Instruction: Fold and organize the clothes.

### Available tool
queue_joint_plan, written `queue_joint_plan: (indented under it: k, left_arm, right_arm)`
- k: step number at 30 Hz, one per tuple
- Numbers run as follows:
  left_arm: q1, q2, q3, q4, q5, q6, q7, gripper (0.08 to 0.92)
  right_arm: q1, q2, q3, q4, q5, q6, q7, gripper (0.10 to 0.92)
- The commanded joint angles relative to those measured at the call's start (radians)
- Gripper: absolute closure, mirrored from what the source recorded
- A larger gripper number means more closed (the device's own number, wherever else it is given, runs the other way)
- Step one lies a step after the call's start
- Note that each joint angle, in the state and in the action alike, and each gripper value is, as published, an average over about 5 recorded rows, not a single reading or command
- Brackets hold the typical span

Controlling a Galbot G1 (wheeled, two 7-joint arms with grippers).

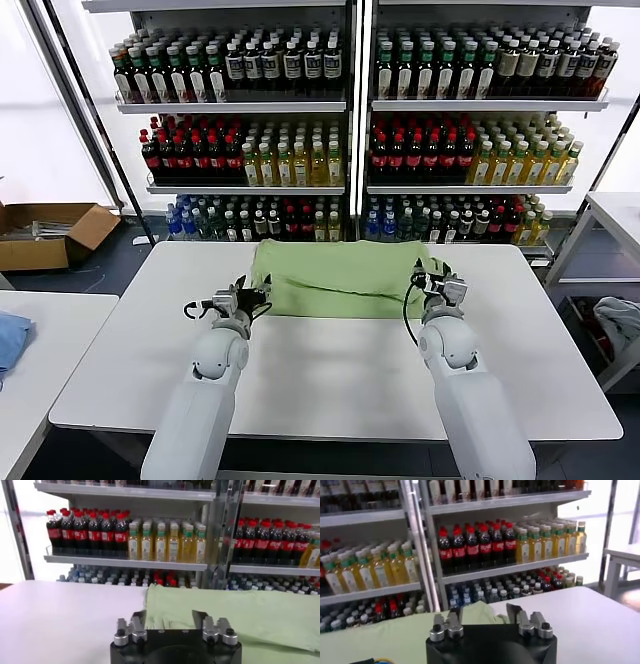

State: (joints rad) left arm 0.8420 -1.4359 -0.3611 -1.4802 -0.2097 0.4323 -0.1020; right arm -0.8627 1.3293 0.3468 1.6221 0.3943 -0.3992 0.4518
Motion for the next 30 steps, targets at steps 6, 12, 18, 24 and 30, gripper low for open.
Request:
queue_joint_plan:
  k: [6, 12, 18, 24, 30]
  left_arm:
    - [0.077, 0.017, 0.0, -0.063, 0.066, 0.046, -0.008, 0.177]
    - [0.074, 0.026, 0.001, -0.055, 0.045, 0.073, -0.007, 0.177]
    - [0.049, 0.017, 0.0, -0.017, 0.036, 0.076, -0.009, 0.177]
    - [0.017, 0.01, -0.009, 0.034, 0.04, 0.066, -0.012, 0.177]
    - [-0.014, 0.006, -0.014, 0.079, 0.041, 0.06, -0.013, 0.177]
  right_arm:
    - [-0.136, -0.052, 0.016, 0.106, -0.033, -0.081, 0.032, 0.203]
    - [-0.148, -0.067, 0.033, 0.099, 0.017, -0.152, 0.017, 0.203]
    - [-0.112, -0.053, 0.035, 0.06, 0.063, -0.179, 0.03, 0.203]
    - [-0.063, -0.02, 0.026, 0.014, 0.061, -0.178, 0.04, 0.203]
    - [-0.025, 0.0, 0.024, -0.022, 0.059, -0.178, 0.044, 0.203]
